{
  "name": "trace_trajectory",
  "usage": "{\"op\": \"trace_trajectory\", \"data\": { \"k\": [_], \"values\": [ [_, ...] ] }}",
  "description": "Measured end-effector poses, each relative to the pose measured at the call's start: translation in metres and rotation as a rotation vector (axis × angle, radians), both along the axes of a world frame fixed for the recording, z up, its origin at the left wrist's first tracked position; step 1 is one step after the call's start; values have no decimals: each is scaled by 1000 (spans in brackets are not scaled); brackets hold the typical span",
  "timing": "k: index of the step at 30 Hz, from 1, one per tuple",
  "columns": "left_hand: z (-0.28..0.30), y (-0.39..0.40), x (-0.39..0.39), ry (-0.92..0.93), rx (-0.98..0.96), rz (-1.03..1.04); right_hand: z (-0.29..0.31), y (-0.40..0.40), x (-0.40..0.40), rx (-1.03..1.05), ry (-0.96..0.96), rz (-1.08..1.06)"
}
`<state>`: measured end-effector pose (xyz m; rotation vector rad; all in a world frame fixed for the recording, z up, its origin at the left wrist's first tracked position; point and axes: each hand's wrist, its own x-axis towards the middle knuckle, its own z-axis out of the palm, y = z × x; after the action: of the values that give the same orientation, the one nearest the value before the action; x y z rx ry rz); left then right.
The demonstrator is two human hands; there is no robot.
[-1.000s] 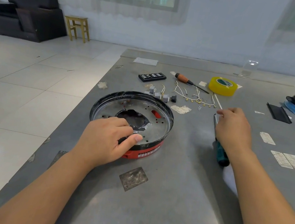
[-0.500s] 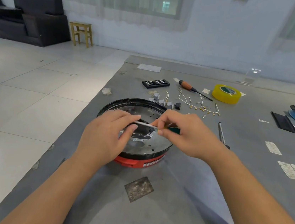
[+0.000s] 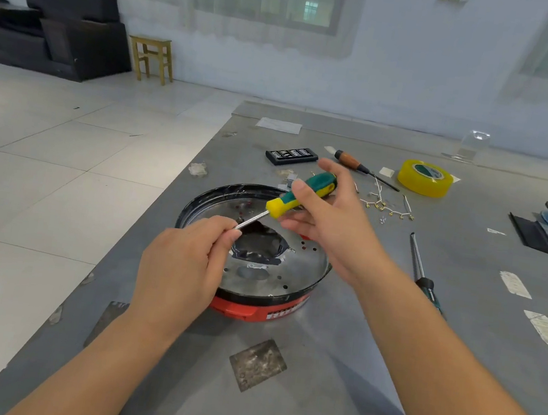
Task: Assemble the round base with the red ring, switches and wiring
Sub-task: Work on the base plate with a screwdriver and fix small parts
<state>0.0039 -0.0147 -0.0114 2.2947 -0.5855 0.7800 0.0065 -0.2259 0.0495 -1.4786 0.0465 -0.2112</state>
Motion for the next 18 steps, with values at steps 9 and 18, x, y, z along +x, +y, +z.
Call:
{"op": "trace_trajectory", "data": {
  "k": [9, 18],
  "values": [
    [3, -1, -11, 86, 32, -33, -6, 9, 10, 256, -4, 110],
    [0, 10, -20, 117, 245, -202, -13, -17, 19, -3, -161, -8]
  ]
}}
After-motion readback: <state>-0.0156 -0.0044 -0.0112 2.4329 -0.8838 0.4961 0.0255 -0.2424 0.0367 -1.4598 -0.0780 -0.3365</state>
